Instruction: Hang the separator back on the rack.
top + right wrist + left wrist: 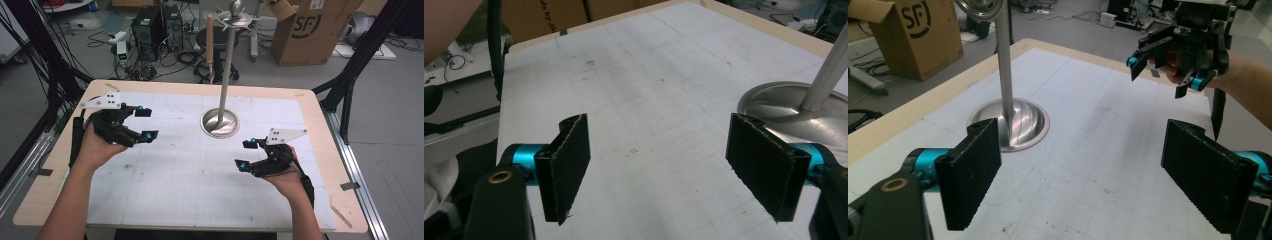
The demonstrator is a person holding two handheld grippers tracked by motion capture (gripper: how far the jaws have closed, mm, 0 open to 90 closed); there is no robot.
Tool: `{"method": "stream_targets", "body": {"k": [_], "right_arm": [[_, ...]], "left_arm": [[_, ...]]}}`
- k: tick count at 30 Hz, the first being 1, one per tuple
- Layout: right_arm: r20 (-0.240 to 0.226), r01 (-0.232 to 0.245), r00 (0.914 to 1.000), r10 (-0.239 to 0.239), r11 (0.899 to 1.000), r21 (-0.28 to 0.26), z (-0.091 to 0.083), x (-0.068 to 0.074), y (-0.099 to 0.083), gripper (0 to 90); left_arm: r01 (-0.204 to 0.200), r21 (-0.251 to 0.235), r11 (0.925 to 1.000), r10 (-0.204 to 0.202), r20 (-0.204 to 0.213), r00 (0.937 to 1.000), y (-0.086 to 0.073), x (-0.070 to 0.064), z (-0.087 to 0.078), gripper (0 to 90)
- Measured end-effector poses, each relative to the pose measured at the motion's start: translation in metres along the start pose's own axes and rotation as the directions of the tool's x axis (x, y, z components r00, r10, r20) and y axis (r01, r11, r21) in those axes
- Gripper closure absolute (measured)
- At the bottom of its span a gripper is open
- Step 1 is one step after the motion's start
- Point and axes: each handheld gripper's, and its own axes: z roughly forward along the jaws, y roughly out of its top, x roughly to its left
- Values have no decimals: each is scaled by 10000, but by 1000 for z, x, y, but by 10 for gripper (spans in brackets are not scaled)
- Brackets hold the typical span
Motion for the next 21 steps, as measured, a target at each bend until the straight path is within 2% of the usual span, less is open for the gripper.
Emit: {"method": "stream_targets", "body": {"k": [5,11,19,21], "right_arm": [[16,12,10000,-12,10000,20,0,1,0,252],[21,19,10000,-19,10000,-20,0,0,0,252],[-31,-9,10000,9,10000,-20,0,0,0,252],[-44,-12,10000,11,10000,-38,-1,0,0,252]], "left_arm": [[53,-28,10000,-53,-66,10000,-10,-4,-1,157],[402,57,9992,-401,-126,9991,-28,-6,0,153],[443,257,9987,-434,-353,9984,-44,-10,2,136],[399,433,9983,-380,-423,9984,-46,-12,4,125]]}}
